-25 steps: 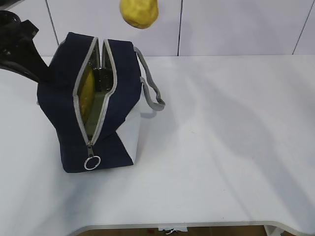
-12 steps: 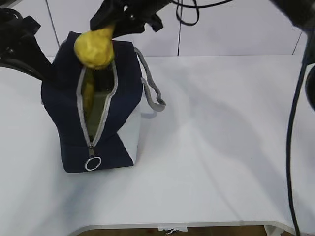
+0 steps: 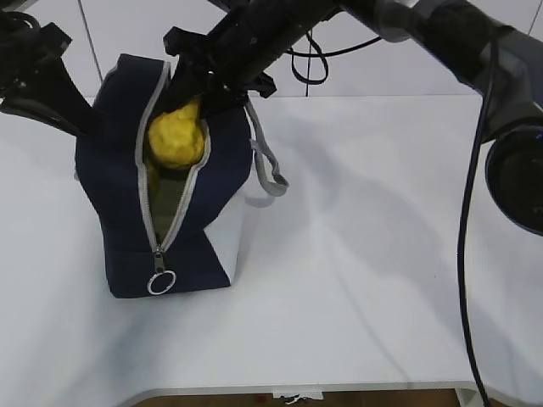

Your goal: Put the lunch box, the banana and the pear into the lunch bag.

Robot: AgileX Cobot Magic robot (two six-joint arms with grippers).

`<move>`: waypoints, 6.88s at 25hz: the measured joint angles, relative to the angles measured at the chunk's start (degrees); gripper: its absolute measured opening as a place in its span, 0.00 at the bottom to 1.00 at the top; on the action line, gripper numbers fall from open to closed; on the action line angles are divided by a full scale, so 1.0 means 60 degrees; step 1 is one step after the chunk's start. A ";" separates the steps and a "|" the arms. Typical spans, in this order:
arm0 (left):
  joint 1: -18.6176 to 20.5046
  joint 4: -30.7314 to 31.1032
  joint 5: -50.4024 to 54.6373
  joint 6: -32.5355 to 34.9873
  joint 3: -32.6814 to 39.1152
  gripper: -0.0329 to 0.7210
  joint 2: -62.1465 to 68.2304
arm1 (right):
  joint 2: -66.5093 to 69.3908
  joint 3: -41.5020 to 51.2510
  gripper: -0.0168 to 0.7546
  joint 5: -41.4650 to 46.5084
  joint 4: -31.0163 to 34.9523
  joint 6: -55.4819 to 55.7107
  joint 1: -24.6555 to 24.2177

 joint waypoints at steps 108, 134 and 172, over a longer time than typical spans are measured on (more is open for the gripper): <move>-0.1358 0.1147 0.0088 -0.0785 -0.0006 0.53 -0.1189 | -0.9421 0.9495 0.63 -0.0260 -0.4598 0.0842 -0.0153; -0.1362 0.1177 0.0208 -0.0990 -0.0006 0.53 -0.1766 | -1.0975 1.6728 0.63 -1.2081 -0.5565 -0.1070 0.0292; -0.1378 0.1117 0.0208 -0.0990 -0.0006 0.53 -0.1766 | -0.6303 2.0793 0.63 -2.0759 -0.8397 0.1889 0.1020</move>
